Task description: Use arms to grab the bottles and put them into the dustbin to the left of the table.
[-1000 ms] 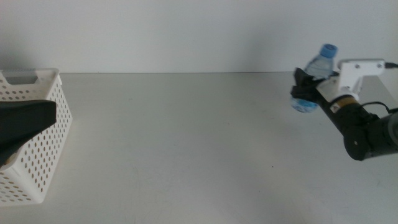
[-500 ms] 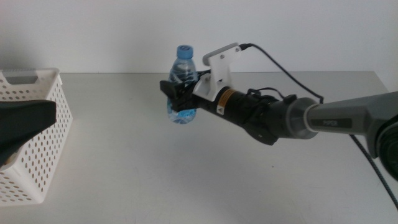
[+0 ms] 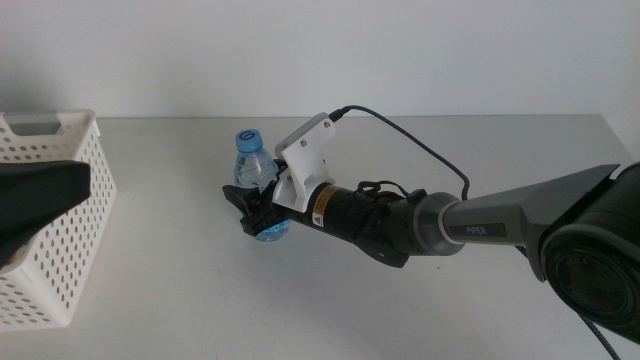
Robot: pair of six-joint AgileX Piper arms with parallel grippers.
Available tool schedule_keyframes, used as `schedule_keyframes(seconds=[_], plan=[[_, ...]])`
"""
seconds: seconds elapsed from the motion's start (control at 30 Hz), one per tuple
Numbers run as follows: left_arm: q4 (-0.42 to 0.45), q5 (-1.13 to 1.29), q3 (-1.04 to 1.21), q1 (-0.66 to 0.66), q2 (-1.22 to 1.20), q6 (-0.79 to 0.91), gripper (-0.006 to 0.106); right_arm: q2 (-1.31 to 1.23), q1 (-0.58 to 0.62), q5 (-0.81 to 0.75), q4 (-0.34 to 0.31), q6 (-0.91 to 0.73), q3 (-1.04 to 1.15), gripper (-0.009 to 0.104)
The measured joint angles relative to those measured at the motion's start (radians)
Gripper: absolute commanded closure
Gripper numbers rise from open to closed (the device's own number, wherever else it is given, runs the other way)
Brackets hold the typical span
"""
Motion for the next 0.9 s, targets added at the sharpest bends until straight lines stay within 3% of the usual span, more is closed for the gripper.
schedule_keyframes(seconds=[0.07, 0.1, 0.27, 0.37, 0.57, 0.9], plan=[[0.0, 0.0, 0.0, 0.0, 0.0, 0.0, 0.007, 0.0, 0.001, 0.002, 0.0, -0.007, 0.0, 0.077], [0.0, 0.0, 0.0, 0.0, 0.0, 0.0, 0.007, 0.0, 0.001, 0.007, 0.0, -0.007, 0.0, 0.065], [0.0, 0.0, 0.0, 0.0, 0.0, 0.0, 0.007, -0.001, 0.002, 0.043, -0.007, 0.009, -0.005, 0.027], [0.0, 0.0, 0.0, 0.0, 0.0, 0.0, 0.007, -0.015, 0.002, 0.099, -0.041, 0.067, -0.007, 0.016], [0.0, 0.0, 0.0, 0.0, 0.0, 0.0, 0.007, -0.1, 0.001, 0.216, -0.178, 0.258, -0.003, 0.02], [0.0, 0.0, 0.0, 0.0, 0.0, 0.0, 0.007, -0.495, -0.069, 0.249, -0.604, 0.66, 0.248, 0.029]])
